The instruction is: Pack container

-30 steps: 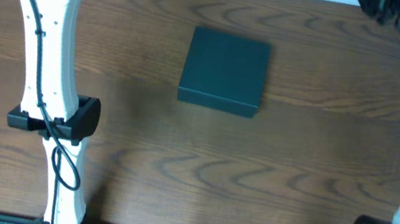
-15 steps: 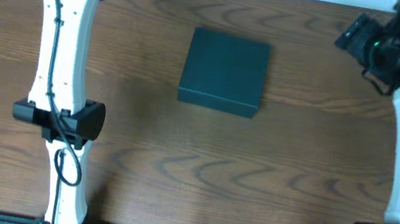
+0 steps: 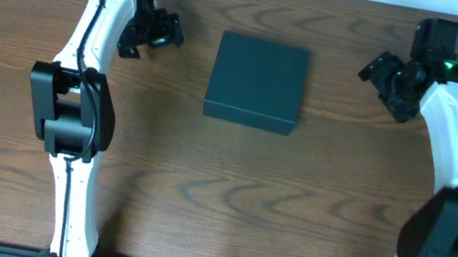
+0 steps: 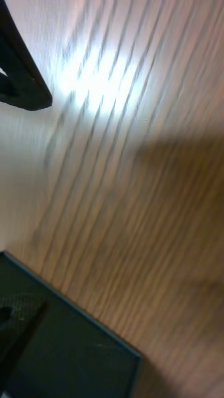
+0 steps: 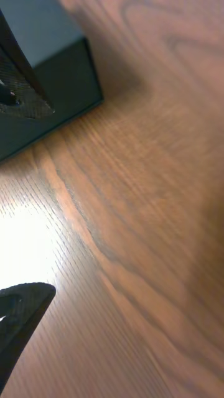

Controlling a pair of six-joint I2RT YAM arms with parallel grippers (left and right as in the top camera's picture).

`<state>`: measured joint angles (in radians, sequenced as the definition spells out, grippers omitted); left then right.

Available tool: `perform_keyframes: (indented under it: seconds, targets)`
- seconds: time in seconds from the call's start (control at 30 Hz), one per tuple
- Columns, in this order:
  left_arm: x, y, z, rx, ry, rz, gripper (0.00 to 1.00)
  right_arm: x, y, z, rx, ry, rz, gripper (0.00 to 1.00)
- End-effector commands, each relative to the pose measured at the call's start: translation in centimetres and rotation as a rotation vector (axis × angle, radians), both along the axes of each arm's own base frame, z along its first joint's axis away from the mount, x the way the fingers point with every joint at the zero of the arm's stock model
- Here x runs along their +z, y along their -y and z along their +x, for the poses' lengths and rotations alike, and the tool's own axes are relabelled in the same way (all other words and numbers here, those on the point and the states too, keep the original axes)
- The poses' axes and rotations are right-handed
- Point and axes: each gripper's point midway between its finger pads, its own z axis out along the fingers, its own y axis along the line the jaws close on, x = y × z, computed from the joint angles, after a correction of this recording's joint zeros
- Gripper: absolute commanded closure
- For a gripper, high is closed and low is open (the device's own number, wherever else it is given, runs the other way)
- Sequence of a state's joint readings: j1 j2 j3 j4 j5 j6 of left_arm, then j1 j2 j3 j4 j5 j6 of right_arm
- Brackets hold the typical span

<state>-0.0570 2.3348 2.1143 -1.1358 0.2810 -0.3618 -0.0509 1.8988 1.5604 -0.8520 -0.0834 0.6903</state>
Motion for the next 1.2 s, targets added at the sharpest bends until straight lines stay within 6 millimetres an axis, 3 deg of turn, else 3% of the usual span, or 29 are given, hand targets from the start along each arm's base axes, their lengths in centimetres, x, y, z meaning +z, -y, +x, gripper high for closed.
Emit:
perform_keyframes:
  seconds: [0.0,0.03,0.07,0.1,0.23,0.37,0.63,0.8,0.93,1.17]
  targets:
    - [-0.7,3.7,-0.6,-0.013,-0.025,-0.144,0.26,-3.3,-3.3,0.0,0.011,-0.077,0.151,0.32]
    - [-0.9,4.3,-0.6,-0.022,-0.023,-0.165,0.56,-4.3,-4.0,0.0,0.013,-0.100,0.182,0.52]
    - [-1.2,4.7,-0.7,-0.028,-0.024,-0.167,0.86,-5.1,-4.6,-0.1,0.015,-0.120,0.216,0.87]
    - [-1.4,5.0,-0.8,-0.030,-0.025,-0.167,0.94,-5.9,-5.1,0.0,0.020,-0.136,0.246,0.99]
    - [-1.0,6.6,-0.4,-0.055,-0.001,-0.219,0.94,-7.5,-7.1,1.0,0.062,-0.129,0.363,0.98]
    - [-0.3,8.5,-0.2,-0.069,0.010,-0.319,0.94,-7.9,-8.8,1.4,0.088,-0.124,0.449,0.98]
    - [-3.6,9.0,-2.9,-0.063,-0.087,-0.312,0.94,-7.0,-12.0,1.4,0.154,-0.113,0.525,0.98]
    - [-3.4,10.1,-3.5,-0.075,-0.108,-0.368,0.94,-6.9,-14.8,0.6,0.208,-0.129,0.538,0.99]
    - [-2.8,11.5,-4.0,-0.092,-0.123,-0.429,0.94,-7.0,-15.0,0.8,0.213,-0.118,0.511,0.98]
    - [-2.7,14.0,-5.6,-0.143,-0.159,-0.440,0.94,-7.4,-13.1,1.3,0.173,-0.109,0.479,0.98]
